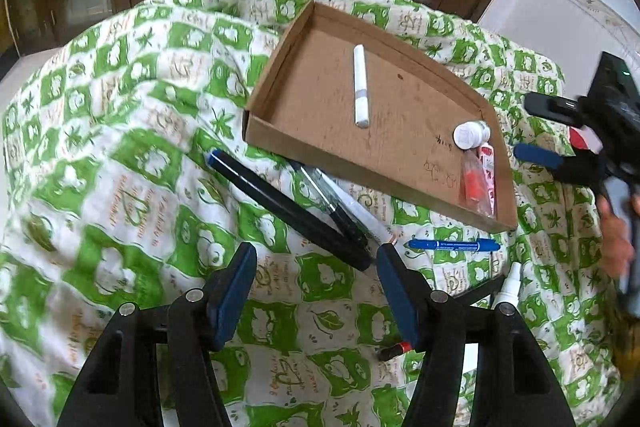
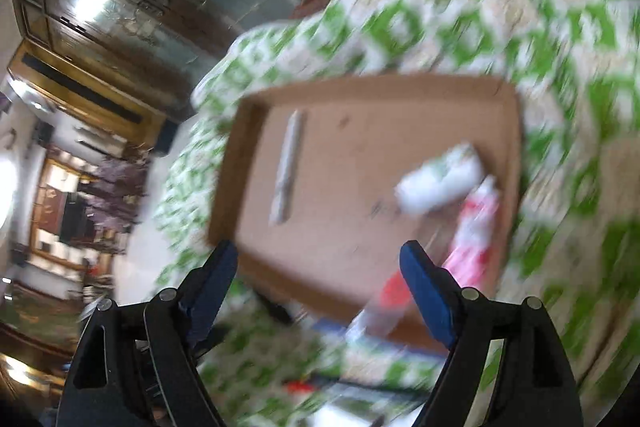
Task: Organize rigid objects
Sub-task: 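Carry the clear box into the tray with the left tool while the right tool places the pill bottle, then reach the right tool to the white ointment tube and close on it, then grasp the black blue-capped marker with the left tool while the right tool holds the tube, then carry the black marker and ointment tube into the cardboard tray with both tools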
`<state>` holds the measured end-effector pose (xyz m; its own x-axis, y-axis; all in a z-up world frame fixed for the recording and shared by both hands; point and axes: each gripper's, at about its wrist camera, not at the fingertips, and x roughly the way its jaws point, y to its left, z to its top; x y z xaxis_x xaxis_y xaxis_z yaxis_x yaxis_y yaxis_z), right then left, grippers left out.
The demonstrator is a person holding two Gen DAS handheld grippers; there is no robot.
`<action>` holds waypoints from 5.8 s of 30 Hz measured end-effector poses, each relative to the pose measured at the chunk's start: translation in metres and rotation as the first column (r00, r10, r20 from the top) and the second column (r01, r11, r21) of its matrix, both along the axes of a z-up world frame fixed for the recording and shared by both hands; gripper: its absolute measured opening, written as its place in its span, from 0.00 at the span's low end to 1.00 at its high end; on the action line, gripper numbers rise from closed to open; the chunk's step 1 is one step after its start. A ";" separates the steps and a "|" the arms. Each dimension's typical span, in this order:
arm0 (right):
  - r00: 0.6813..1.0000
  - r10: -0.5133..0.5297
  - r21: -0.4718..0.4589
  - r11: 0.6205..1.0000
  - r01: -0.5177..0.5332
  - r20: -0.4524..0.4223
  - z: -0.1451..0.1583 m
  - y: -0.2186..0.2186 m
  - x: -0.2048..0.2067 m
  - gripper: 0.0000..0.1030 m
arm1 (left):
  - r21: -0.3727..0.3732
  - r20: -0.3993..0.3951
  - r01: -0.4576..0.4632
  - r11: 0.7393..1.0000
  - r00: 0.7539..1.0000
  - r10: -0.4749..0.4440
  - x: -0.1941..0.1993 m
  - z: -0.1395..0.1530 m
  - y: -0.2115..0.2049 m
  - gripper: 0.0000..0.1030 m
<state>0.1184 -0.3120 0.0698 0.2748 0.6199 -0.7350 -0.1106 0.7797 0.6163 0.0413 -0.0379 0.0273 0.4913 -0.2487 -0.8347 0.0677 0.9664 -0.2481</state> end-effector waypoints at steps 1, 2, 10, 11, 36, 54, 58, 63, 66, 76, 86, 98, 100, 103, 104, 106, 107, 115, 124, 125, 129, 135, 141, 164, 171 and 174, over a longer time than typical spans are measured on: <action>1.000 0.016 0.015 1.000 -0.015 -0.021 -0.002 0.006 -0.006 0.80 | 0.006 -0.004 0.005 1.000 1.000 -0.005 0.000 -0.002 -0.002 0.64; 0.998 0.041 0.031 0.999 -0.040 -0.048 -0.005 0.013 -0.014 0.80 | 0.012 -0.010 0.010 1.000 1.000 -0.010 -0.001 -0.005 -0.005 0.64; 0.973 0.197 0.013 0.980 -0.197 -0.121 -0.065 0.059 -0.047 0.80 | -0.003 -0.032 -0.006 1.000 0.999 0.006 -0.004 -0.008 -0.004 0.64; 0.974 0.191 0.002 0.981 -0.192 -0.121 -0.071 0.060 -0.045 0.80 | -0.003 -0.035 -0.011 1.000 0.999 0.011 -0.003 -0.009 -0.004 0.64; 0.871 0.483 -0.537 0.760 -0.367 0.088 -0.093 0.167 -0.053 0.19 | 0.053 -0.053 -0.132 0.990 0.989 0.135 0.016 -0.016 0.002 0.64; 0.913 0.337 -0.333 0.854 -0.399 -0.228 -0.103 0.160 -0.073 0.16 | 0.027 -0.161 -0.207 0.978 0.965 0.209 0.056 -0.047 0.002 0.36; 0.918 0.325 -0.335 0.859 -0.387 -0.227 -0.102 0.157 -0.074 0.15 | 0.008 -0.164 -0.160 0.987 0.973 0.159 0.048 -0.043 0.005 0.32; 0.915 0.297 -0.310 0.873 -0.376 -0.273 -0.101 0.135 -0.079 0.15 | 0.013 -0.199 0.039 0.999 0.979 -0.035 0.027 -0.025 -0.007 0.32; 0.913 0.288 -0.283 0.885 -0.369 -0.290 -0.098 0.123 -0.078 0.15 | 0.016 -0.201 0.094 0.995 0.976 -0.089 0.022 -0.015 -0.010 0.31; 0.936 0.286 -0.290 0.895 -0.338 -0.207 -0.097 0.121 -0.072 0.18 | -0.020 -0.198 -0.017 1.000 0.980 0.013 0.045 -0.049 -0.004 0.32; 0.946 0.286 -0.330 0.888 -0.321 -0.150 -0.104 0.132 -0.061 0.15 | 0.063 -0.131 -0.033 0.997 0.991 0.041 0.014 -0.049 -0.027 0.33; 0.947 0.273 -0.336 0.887 -0.315 -0.166 -0.099 0.120 -0.060 0.15 | -0.106 -0.224 0.099 0.989 0.967 -0.121 -0.002 -0.042 -0.016 0.18; 0.947 0.275 -0.336 0.887 -0.317 -0.167 -0.099 0.117 -0.061 0.15 | -0.076 -0.239 0.102 0.992 0.964 -0.117 0.005 -0.051 -0.022 0.21; 0.946 0.274 -0.328 0.890 -0.317 -0.171 -0.098 0.114 -0.063 0.16 | -0.043 -0.224 0.097 0.994 0.969 -0.105 0.010 -0.053 -0.028 0.21; 0.946 0.274 -0.325 0.891 -0.318 -0.173 -0.099 0.113 -0.062 0.16 | -0.032 -0.218 0.099 0.995 0.970 -0.104 0.009 -0.052 -0.030 0.21; 0.946 0.274 -0.321 0.892 -0.318 -0.174 -0.099 0.113 -0.061 0.16 | -0.019 -0.208 0.096 0.995 0.973 -0.098 0.011 -0.051 -0.036 0.21; 0.946 0.275 -0.318 0.893 -0.318 -0.174 -0.100 0.113 -0.061 0.16 | -0.010 -0.202 0.093 0.996 0.975 -0.093 0.014 -0.051 -0.047 0.20; 0.945 0.286 -0.313 0.893 -0.322 -0.158 -0.103 0.110 -0.061 0.15 | 0.035 -0.169 0.111 0.993 0.980 -0.104 0.011 -0.048 -0.071 0.19; 0.943 0.301 -0.335 0.882 -0.332 -0.142 -0.100 0.114 -0.067 0.15 | 0.039 -0.174 0.100 0.994 0.980 -0.092 0.007 -0.049 -0.058 0.19; 0.943 0.301 -0.335 0.882 -0.331 -0.141 -0.100 0.114 -0.067 0.15 | 0.038 -0.174 0.098 0.994 0.981 -0.090 0.006 -0.050 -0.057 0.19; 0.944 0.302 -0.336 0.882 -0.330 -0.132 -0.098 0.115 -0.068 0.15 | 0.038 -0.161 0.098 0.995 0.983 -0.090 0.005 -0.050 -0.057 0.19; 0.941 0.314 -0.338 0.878 -0.339 -0.127 -0.096 0.117 -0.068 0.15 | 0.040 -0.153 0.099 0.994 0.984 -0.092 0.002 -0.050 -0.058 0.19; 0.942 0.307 -0.320 0.886 -0.336 -0.140 -0.098 0.113 -0.066 0.15 | 0.023 -0.167 0.082 0.996 0.983 -0.077 0.005 -0.051 -0.056 0.19; 0.932 0.347 -0.240 0.901 -0.362 -0.105 -0.082 0.114 -0.068 0.15 | -0.047 -0.093 0.026 0.999 0.995 -0.030 0.001 -0.012 -0.027 0.14; 0.929 0.362 -0.224 0.902 -0.369 -0.075 -0.067 0.116 -0.072 0.15 | 0.013 -0.057 0.029 0.999 0.998 -0.029 -0.003 -0.003 -0.031 0.14; 0.930 0.361 -0.215 0.905 -0.367 -0.066 -0.062 0.115 -0.072 0.15 | 0.026 -0.032 0.026 0.999 0.999 -0.025 -0.004 0.006 -0.033 0.14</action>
<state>0.0463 -0.1974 0.0078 0.0412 0.4960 -0.8674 -0.3998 0.8037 0.4406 0.0371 -0.0704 0.0330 0.4581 -0.2383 -0.8564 0.0850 0.9707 -0.2247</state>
